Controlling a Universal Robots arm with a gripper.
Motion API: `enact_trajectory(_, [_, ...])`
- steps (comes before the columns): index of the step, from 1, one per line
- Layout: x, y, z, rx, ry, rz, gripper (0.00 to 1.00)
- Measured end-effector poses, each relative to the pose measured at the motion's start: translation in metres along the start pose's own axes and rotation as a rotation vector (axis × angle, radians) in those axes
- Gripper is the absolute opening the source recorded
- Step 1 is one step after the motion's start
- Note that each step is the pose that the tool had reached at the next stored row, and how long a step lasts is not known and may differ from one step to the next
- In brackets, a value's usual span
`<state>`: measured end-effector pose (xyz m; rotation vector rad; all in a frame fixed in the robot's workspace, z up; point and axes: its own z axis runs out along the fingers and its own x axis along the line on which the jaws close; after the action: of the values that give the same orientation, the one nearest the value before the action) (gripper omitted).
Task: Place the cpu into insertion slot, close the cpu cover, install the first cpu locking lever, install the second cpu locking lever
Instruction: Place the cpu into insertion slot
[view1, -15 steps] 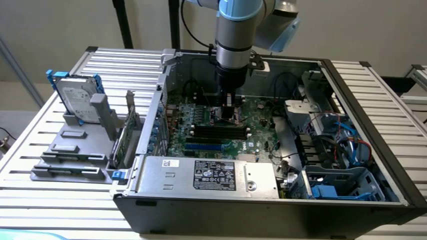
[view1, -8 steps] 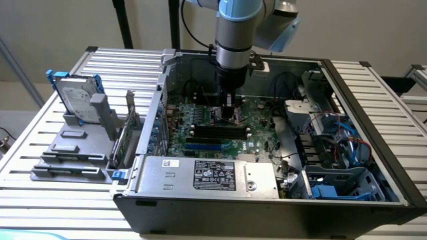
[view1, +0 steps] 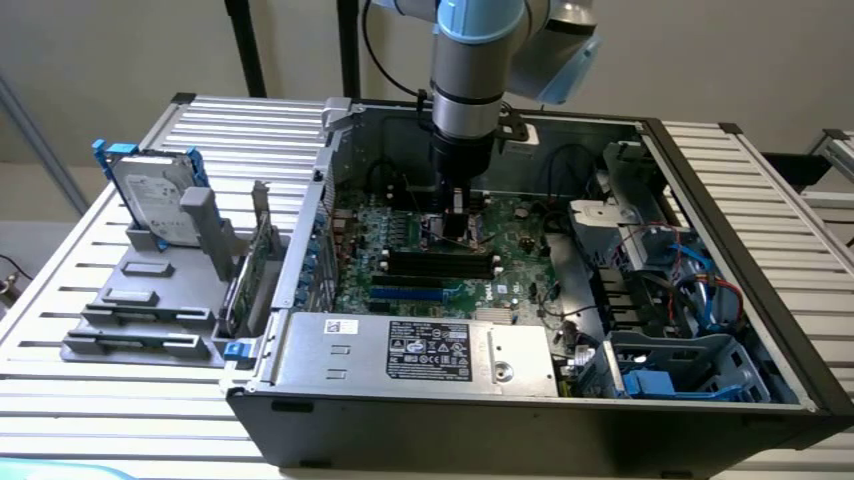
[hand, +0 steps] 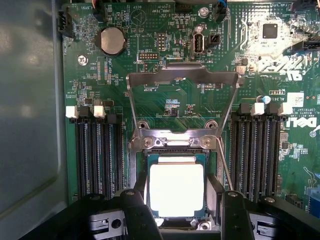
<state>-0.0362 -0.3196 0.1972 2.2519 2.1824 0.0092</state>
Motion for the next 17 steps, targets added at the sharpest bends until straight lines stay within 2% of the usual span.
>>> enact_trajectory(7, [0.0004,0.0000,0.0005,-0.0002,0.0001,0.000,0.55])
enact_trajectory(9, [0.0004,0.0000,0.0005,-0.0002,-0.0002,0.000,0.56])
enact_trajectory(10, [0.0004,0.0000,0.0005,-0.0002,-0.0002,0.000,0.62])
enact_trajectory(14, [0.0003,0.0000,0.0002,0.0000,-0.0007,0.001,0.62])
enact_trajectory(17, [0.0003,0.0000,-0.0056,0.0008,-0.0005,0.001,0.62])
